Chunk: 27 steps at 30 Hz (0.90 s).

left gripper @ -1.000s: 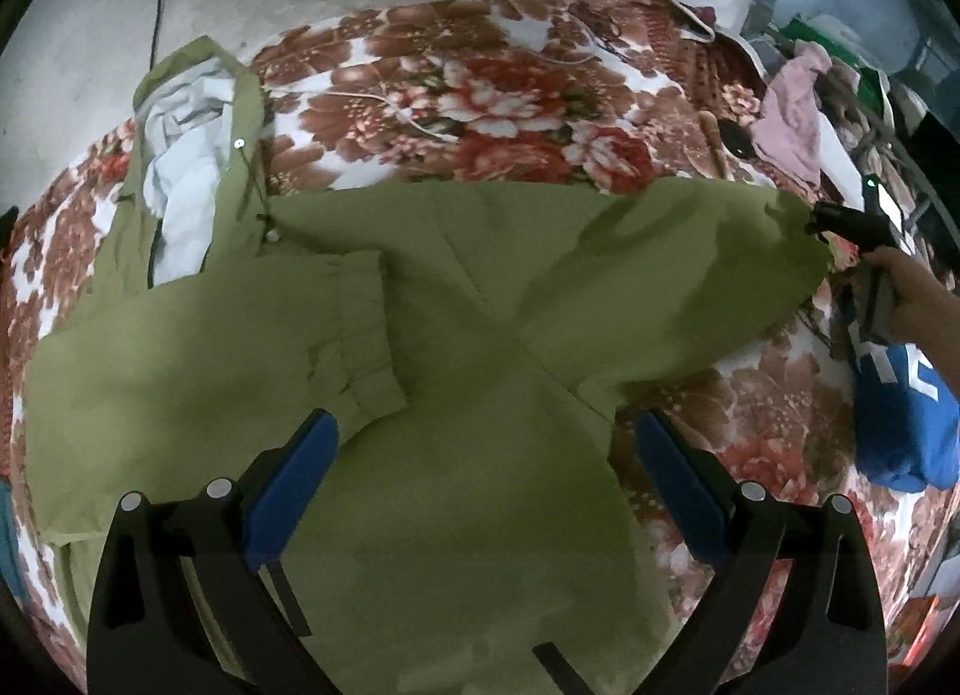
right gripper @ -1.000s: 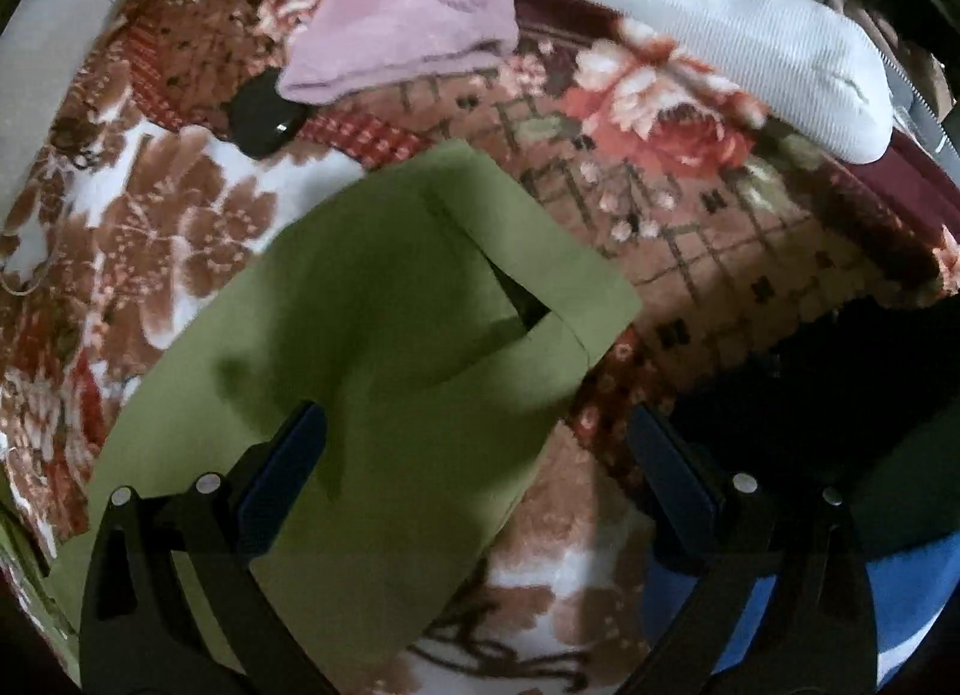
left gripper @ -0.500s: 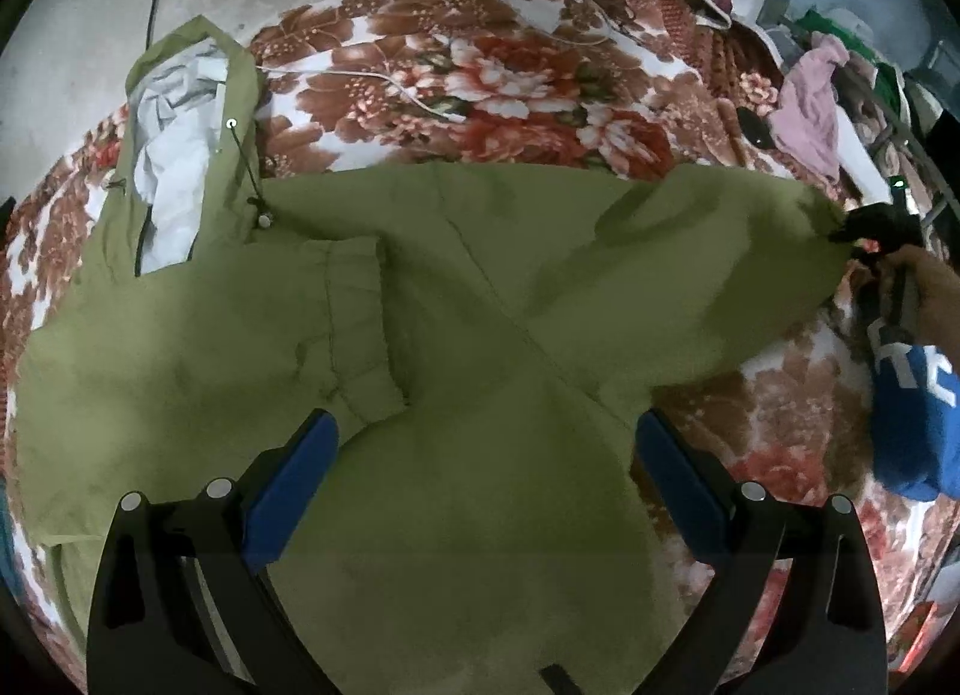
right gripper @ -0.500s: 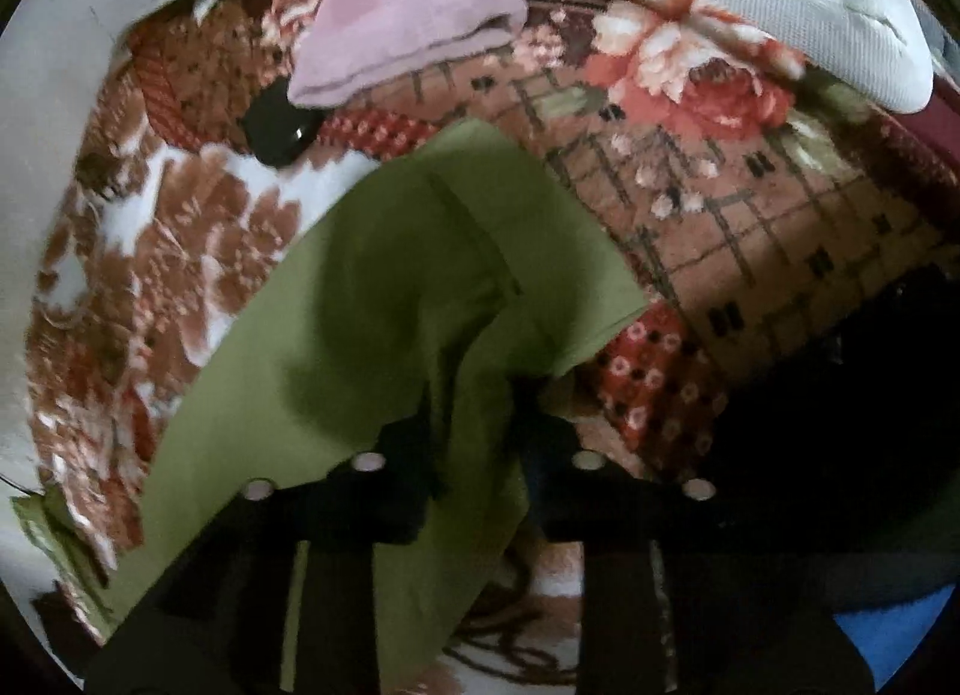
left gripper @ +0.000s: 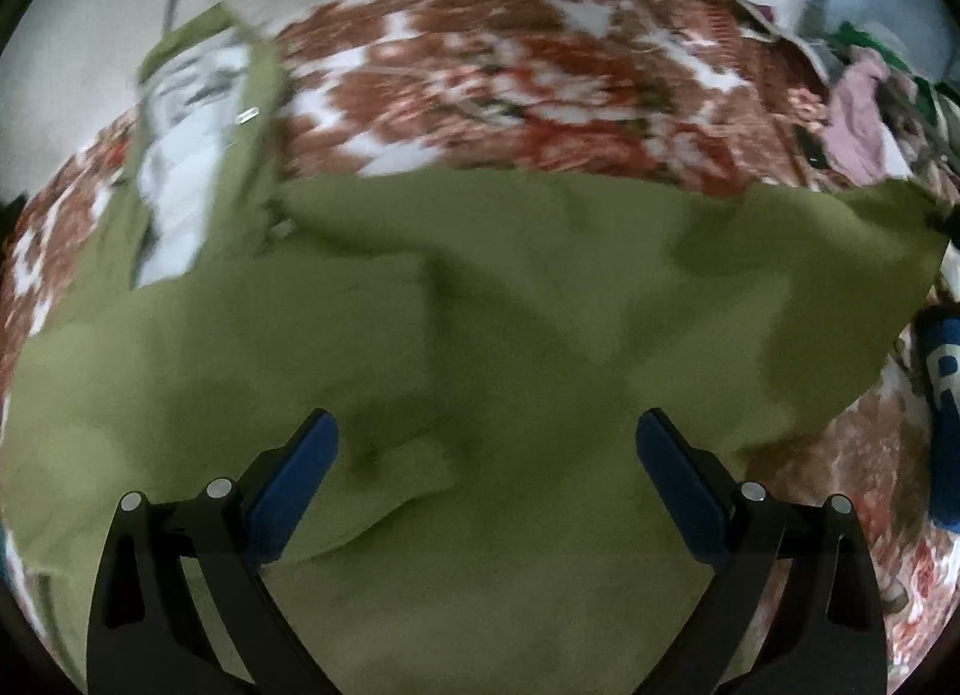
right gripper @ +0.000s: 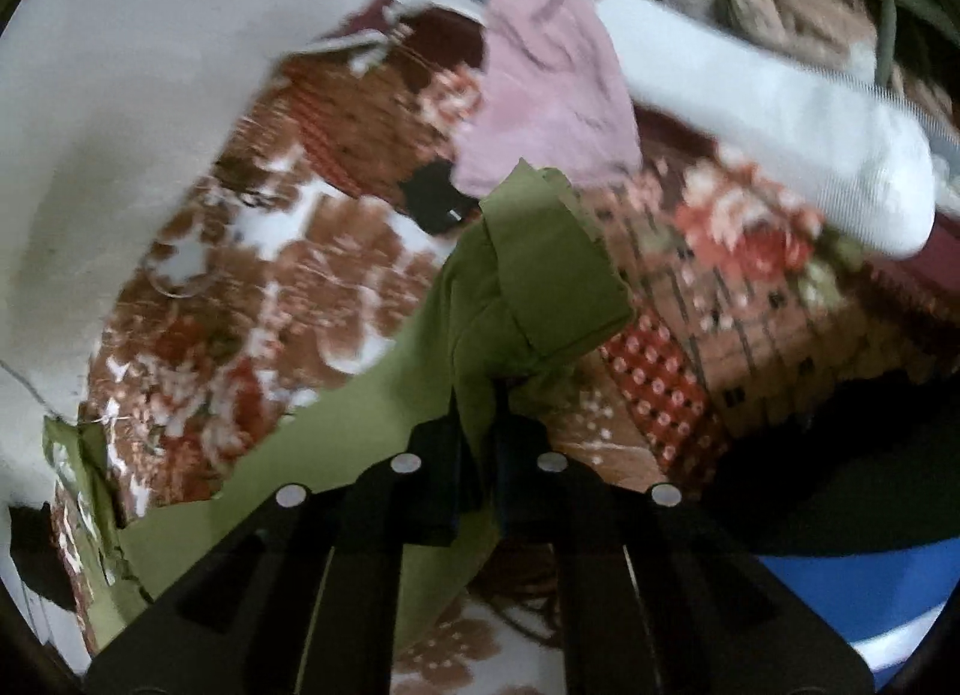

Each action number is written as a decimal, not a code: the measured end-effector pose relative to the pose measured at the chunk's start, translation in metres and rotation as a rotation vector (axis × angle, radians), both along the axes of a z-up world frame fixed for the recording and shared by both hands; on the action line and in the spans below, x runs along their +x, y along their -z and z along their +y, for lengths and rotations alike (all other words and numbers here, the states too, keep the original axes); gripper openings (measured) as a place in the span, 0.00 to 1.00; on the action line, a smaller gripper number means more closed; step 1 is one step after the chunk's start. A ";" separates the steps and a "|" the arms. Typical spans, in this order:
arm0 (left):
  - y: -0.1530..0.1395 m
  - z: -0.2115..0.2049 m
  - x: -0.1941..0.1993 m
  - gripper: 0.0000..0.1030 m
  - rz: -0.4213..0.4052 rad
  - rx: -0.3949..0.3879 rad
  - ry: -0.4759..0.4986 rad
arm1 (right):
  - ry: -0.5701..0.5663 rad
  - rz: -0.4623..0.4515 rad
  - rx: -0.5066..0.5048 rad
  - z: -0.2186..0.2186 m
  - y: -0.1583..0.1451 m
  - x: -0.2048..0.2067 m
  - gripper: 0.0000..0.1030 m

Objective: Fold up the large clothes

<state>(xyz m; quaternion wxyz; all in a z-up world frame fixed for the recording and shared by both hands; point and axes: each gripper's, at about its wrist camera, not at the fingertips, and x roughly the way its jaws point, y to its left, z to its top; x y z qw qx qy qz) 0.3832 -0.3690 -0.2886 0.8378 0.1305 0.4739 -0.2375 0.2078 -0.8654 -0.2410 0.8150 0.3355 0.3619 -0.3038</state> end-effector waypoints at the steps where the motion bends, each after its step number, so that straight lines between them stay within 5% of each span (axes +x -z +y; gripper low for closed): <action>1: 0.004 -0.009 -0.001 0.95 -0.007 -0.011 0.006 | -0.022 -0.014 -0.038 0.008 -0.013 0.002 0.08; 10: 0.084 -0.048 -0.001 0.95 0.122 0.017 0.002 | -0.213 -0.226 -0.114 0.086 -0.114 0.017 0.08; 18: 0.095 -0.050 -0.011 0.96 0.008 0.010 -0.002 | -0.436 -0.332 -0.127 0.199 -0.172 0.054 0.06; 27: 0.092 -0.047 -0.007 0.95 0.010 -0.029 0.004 | -0.642 -0.404 -0.067 0.335 -0.226 0.122 0.06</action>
